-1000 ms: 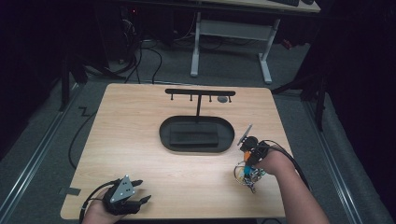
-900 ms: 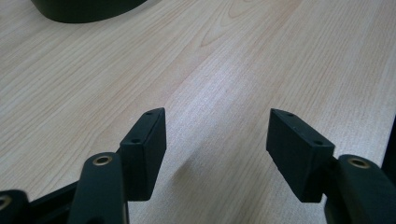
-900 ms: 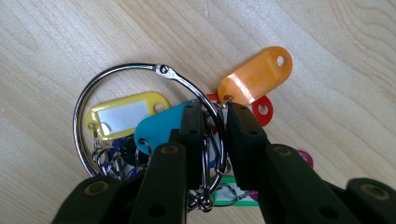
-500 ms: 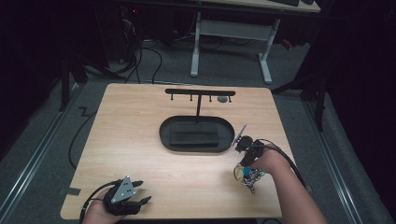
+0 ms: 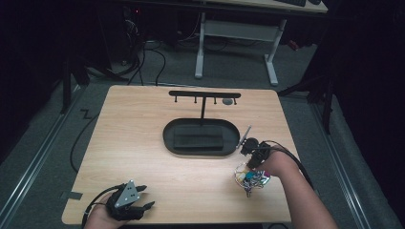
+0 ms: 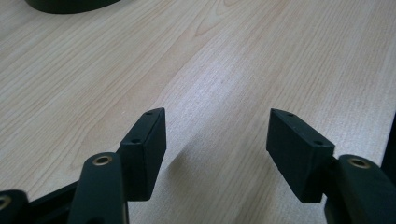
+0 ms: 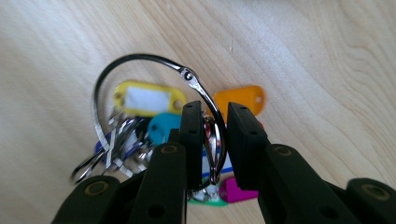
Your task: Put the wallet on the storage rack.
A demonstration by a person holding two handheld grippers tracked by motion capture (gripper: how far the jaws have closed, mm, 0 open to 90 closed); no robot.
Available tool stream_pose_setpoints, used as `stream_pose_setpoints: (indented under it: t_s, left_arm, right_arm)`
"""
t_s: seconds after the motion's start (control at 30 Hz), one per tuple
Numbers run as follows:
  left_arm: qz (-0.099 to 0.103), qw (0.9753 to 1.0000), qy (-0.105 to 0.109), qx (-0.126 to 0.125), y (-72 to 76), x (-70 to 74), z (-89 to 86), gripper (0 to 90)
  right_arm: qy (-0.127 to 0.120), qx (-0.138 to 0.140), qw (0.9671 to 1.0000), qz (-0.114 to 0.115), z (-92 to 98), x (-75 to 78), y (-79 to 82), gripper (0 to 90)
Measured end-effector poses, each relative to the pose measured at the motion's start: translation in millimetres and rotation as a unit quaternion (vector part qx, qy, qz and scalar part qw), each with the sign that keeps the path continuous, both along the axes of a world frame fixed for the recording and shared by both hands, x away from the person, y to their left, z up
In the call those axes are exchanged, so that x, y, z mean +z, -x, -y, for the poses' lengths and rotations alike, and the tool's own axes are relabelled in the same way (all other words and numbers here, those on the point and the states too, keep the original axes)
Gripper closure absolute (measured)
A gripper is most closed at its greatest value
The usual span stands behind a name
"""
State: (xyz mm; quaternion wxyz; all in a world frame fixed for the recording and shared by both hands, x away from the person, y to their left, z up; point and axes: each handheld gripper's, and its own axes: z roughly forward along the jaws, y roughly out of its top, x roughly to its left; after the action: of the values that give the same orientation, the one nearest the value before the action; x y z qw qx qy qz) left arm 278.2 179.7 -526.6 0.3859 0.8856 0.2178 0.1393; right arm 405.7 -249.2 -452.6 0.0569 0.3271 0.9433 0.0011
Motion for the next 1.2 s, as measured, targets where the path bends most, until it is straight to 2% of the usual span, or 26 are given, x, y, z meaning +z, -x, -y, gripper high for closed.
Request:
stream_pose_setpoints:
  t_s: [0.1,0.33,0.47,0.57,0.77,0.83,0.87,1.13,1.2]
  left_arm:
    - [0.001,1.0000,0.002,-0.001,0.1,-0.2,1.2,38.4]
    - [-0.002,1.0000,0.000,-0.004,0.0,-0.3,2.1,38.4]
    - [-0.003,1.0000,-0.003,-0.006,-0.3,-1.1,2.4,38.4]
    - [-0.003,1.0000,-0.004,-0.008,-0.3,-1.2,2.5,38.4]
    - [-0.005,0.9999,-0.007,-0.010,0.3,-1.9,2.8,38.4]
    - [-0.004,0.9999,-0.008,-0.010,0.6,-2.3,3.0,38.4]
    - [-0.004,0.9999,-0.009,-0.010,0.6,-2.4,3.0,38.4]
    - [-0.004,0.9999,-0.012,-0.011,0.7,-3.1,2.4,38.4]
    - [-0.005,0.9998,-0.012,-0.011,0.7,-3.2,2.2,38.4]
  right_arm:
    - [-0.007,-0.001,0.9999,0.013,-0.2,13.3,4.4,77.6]
    - [-0.018,-0.006,0.9995,0.027,-0.3,34.3,13.2,78.0]
    - [-0.020,-0.009,0.9993,0.031,-0.3,42.9,15.8,78.0]
    - [-0.019,-0.010,0.9994,0.028,-1.6,43.6,17.0,78.0]
    - [-0.023,-0.003,0.9997,0.006,-11.8,16.4,17.7,78.0]
    - [-0.018,-0.001,0.9998,0.000,-14.7,8.5,16.6,78.2]
    - [-0.009,0.005,0.9999,-0.003,-16.9,3.3,15.9,78.3]
    - [0.000,0.005,0.9997,-0.025,-22.1,-14.6,9.1,78.0]
    - [-0.005,0.001,0.9996,-0.029,-22.7,-18.1,7.7,76.9]
